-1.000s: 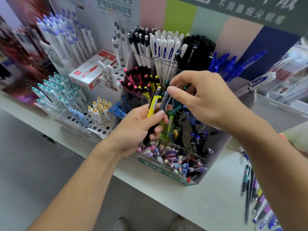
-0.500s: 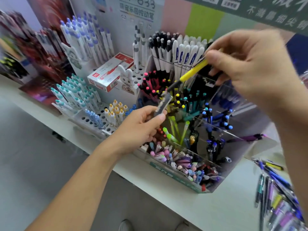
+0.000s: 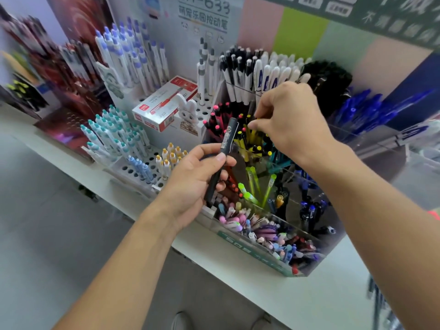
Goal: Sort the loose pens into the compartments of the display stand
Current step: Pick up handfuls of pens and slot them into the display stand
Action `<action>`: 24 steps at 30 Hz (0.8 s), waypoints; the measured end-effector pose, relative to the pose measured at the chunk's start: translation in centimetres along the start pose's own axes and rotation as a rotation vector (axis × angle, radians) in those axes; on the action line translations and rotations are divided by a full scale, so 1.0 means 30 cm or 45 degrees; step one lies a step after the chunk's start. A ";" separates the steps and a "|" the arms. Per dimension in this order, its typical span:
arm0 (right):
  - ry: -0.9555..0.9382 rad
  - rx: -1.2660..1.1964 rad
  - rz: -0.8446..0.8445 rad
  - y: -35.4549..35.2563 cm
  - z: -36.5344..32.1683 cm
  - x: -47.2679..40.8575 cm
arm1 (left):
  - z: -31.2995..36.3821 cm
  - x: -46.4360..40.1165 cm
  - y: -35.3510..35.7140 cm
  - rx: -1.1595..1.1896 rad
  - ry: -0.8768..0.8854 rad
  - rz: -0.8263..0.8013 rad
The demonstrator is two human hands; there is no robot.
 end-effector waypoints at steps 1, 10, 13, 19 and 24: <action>0.000 0.013 -0.011 0.009 -0.005 0.005 | 0.008 0.001 -0.005 -0.023 0.033 0.023; 0.027 -0.038 -0.146 0.037 0.020 0.032 | 0.037 0.009 0.007 -0.116 0.178 0.086; 0.023 -0.110 -0.099 -0.025 0.038 0.087 | 0.029 0.012 0.026 -0.147 0.182 0.037; 0.297 -0.860 -0.290 -0.065 0.124 0.241 | -0.019 0.025 0.183 -0.360 0.132 -0.259; 0.322 -0.676 0.113 -0.252 0.278 0.410 | -0.080 0.011 0.273 -0.659 0.255 -0.222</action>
Point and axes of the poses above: each hand's wrist, its own x-axis away from the middle knuckle, its own y-axis out of the palm, z = x × y, the point moved 7 cm from there along -x, towards the middle knuckle, and after that the axes turned 6 degrees about x, right-handed, at the moved point
